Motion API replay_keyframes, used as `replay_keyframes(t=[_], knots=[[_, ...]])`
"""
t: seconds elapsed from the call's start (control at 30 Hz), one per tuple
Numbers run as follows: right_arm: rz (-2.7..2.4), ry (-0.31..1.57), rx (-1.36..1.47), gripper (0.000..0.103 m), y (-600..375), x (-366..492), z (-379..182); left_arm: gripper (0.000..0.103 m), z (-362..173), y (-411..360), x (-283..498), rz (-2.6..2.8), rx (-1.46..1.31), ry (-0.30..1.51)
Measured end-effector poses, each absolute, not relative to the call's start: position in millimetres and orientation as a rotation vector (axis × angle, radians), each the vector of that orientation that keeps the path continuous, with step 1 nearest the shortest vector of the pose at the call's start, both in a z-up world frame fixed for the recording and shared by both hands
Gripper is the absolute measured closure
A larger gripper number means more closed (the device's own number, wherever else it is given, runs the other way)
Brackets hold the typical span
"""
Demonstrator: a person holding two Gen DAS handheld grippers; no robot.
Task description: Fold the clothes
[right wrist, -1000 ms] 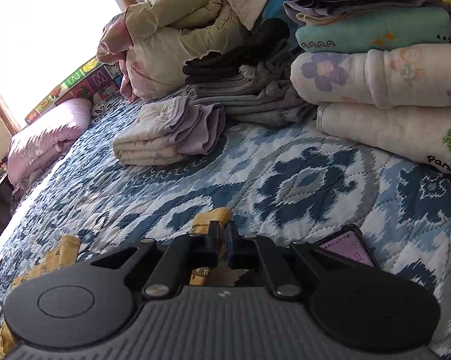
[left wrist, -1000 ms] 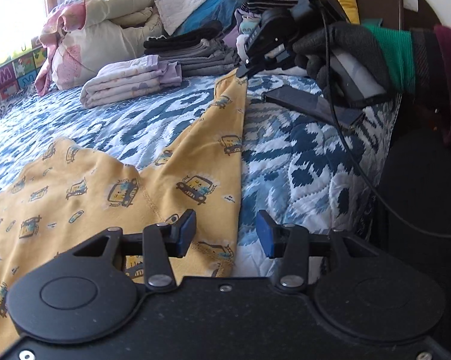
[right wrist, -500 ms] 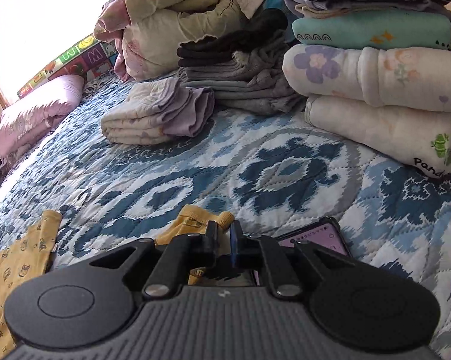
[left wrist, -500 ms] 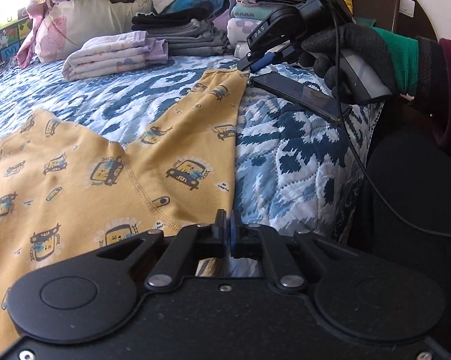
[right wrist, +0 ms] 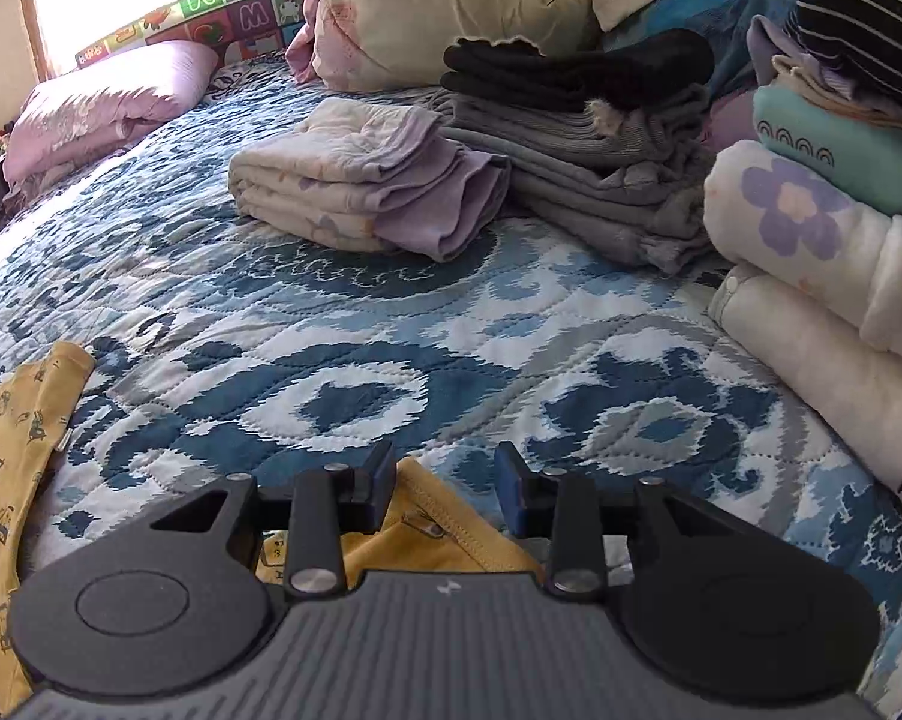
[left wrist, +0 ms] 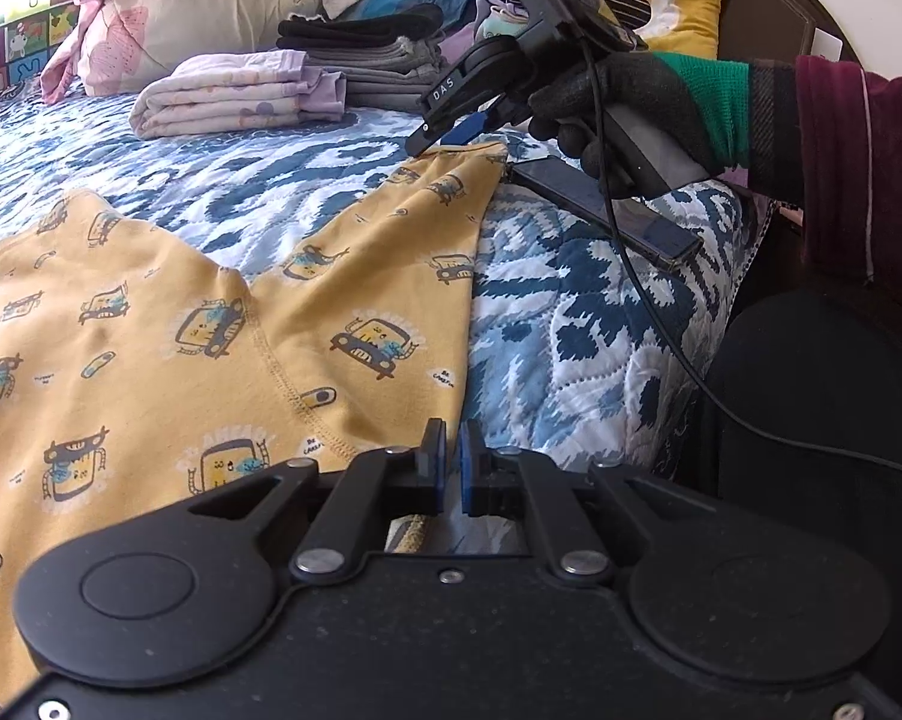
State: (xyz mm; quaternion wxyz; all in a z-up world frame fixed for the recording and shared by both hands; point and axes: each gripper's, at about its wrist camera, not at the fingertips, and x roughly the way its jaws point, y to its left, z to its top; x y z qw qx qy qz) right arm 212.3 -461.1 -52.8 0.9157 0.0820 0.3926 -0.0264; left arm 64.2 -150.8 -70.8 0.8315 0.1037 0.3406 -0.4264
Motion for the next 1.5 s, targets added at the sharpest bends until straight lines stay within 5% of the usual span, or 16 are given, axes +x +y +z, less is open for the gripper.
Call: replay_keyframes(t=[0.07,0.37,0.53,0.87,1.03,1.27,1.5], knots=[[0.002,0.832,0.156,0.098,-456.5,217.5,-55.6,0.102,-71.6,-150.3,64.7,-0.907,0.219,0.726],[-0.088,0.673,0.127,0.097,-463.0,210.5,-38.6,0.102,-72.3,-147.3,68.8,-0.911,0.183,0.754],[-0.11,0.644,0.177,0.069,-466.0,191.9,-31.3,0.101,-70.4,-145.5,69.8,-0.915,0.163,0.758],[0.102,0.624,0.275,0.069,-401.0,141.7,-28.5,0.097,-56.6,-123.2,80.2,-0.926,-0.018,0.765],[0.039,0.71,0.259,0.067,-365.0,137.9,-56.5,0.059,-45.7,-70.3,109.1,-0.693,-0.256,0.731],[0.206,0.62,0.306,0.068,-324.8,148.7,-35.8,0.06,-45.6,-1.6,138.0,-0.437,-0.55,0.692],[0.327,0.775,0.177,0.079,-255.9,185.8,-56.5,0.06,-52.6,28.5,151.4,-0.34,-0.618,0.728]])
